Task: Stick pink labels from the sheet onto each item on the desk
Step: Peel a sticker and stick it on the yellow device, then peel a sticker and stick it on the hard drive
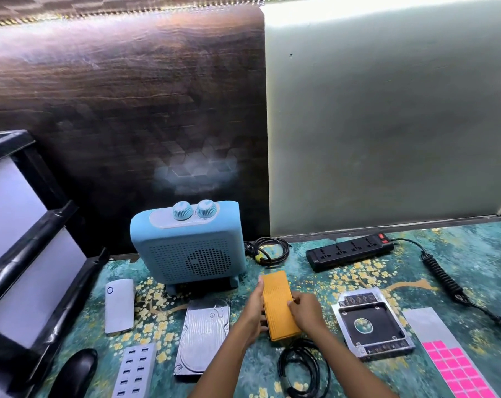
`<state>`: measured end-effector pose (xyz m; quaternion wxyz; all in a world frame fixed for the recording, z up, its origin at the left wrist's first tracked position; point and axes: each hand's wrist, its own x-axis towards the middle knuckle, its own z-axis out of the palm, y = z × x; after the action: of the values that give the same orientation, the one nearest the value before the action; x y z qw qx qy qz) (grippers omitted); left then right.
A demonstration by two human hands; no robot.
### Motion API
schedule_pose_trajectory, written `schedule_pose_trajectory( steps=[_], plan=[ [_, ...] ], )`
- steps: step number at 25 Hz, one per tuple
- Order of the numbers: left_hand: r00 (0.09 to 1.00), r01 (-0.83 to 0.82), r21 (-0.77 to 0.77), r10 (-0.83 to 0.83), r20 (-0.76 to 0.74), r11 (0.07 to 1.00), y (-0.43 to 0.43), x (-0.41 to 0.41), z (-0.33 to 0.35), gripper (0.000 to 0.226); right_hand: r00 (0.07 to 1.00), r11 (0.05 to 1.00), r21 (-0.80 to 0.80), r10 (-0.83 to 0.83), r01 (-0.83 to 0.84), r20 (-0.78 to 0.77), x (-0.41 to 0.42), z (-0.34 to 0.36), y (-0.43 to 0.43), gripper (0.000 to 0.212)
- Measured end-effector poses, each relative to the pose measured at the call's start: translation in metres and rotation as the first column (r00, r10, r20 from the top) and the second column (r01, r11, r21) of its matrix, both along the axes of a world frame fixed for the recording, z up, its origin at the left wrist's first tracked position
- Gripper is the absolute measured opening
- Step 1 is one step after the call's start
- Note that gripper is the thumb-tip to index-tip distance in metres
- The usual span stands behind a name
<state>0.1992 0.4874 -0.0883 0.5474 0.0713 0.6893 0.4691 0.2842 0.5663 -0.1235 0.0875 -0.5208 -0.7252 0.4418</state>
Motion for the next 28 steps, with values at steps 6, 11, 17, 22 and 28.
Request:
schedule_pose_trajectory(
  steps=[6,11,17,22,28],
  plan=[
    [0.999,-0.014,-0.039,0.012,-0.049,0.999,0.010,0.000,-0.026,0.114,0.976,0.999,0.053,-0.001,-0.011,0.217,-0.003,-0.014,0.004,0.026],
    [0.953,0.026,0.011,-0.022,-0.301,1.000,-0.007,0.012,-0.007,0.065,0.993,0.997,0.080,0.025,-0.016,-0.116,0.030,0.006,-0.007,0.039],
    [0.809,0.127,0.199,0.015,-0.588,0.972,-0.016,0.059,0.011,0.023,0.874,0.975,0.041,-0.177,0.219,-0.452,0.127,0.047,0.002,0.019],
    [0.772,0.329,0.230,-0.121,-0.623,0.916,0.000,0.116,0.015,0.021,0.892,0.907,0.174,-0.315,0.384,-0.325,0.212,0.039,0.028,0.021],
    [0.746,0.480,0.189,-0.285,-0.602,0.857,0.032,0.166,0.012,0.015,0.847,0.901,0.362,-0.375,0.238,0.377,0.282,0.012,0.036,0.050]
  ],
)
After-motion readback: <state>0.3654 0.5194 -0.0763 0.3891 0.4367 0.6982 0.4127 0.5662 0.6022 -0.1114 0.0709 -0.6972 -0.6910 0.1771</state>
